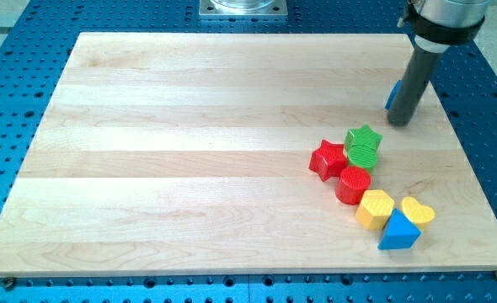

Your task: Slide the blue cube to the top right of the green star

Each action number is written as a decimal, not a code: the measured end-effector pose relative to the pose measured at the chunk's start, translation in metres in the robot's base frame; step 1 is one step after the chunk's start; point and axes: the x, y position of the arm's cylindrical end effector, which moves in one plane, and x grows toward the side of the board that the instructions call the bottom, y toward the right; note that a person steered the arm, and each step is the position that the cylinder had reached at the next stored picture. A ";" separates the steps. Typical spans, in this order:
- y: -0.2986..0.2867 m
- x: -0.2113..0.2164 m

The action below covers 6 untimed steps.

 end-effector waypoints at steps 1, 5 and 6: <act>0.036 0.025; 0.007 -0.079; -0.046 -0.057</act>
